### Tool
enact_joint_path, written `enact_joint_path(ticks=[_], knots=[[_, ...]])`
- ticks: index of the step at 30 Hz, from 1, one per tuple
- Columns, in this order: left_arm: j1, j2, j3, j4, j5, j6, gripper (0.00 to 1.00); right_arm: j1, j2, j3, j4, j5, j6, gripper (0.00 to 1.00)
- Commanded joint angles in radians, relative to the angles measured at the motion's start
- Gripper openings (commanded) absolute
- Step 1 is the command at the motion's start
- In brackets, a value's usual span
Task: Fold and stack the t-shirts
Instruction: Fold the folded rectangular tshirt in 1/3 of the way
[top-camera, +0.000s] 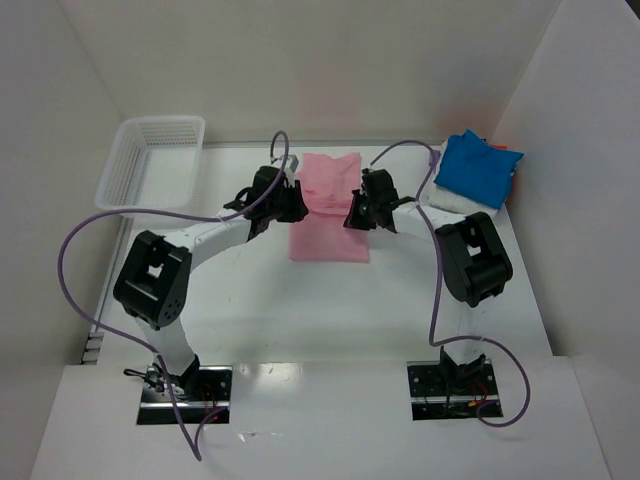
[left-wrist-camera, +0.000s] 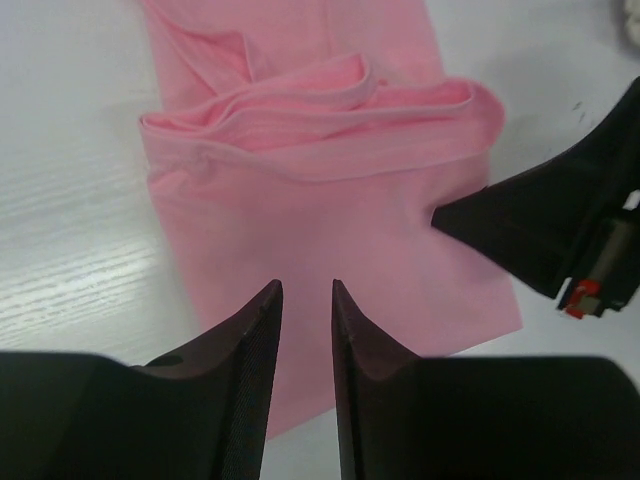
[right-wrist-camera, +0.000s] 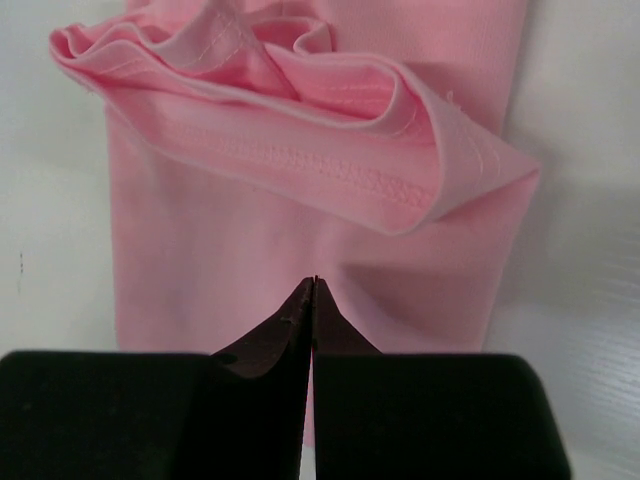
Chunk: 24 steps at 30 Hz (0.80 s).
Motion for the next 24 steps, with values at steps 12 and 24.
enact_joint_path(ticks=[12, 24], knots=[[0.027, 0.271, 0.187, 0.037, 0.095, 0.000, 0.34, -0.005, 0.188, 0.231, 0.000, 0.109, -0.072, 0.06], [0.087, 0.434, 0.349, 0.048, 0.111, 0.010, 0.35, -0.077, 0.232, 0.308, 0.019, 0.140, -0.091, 0.12]])
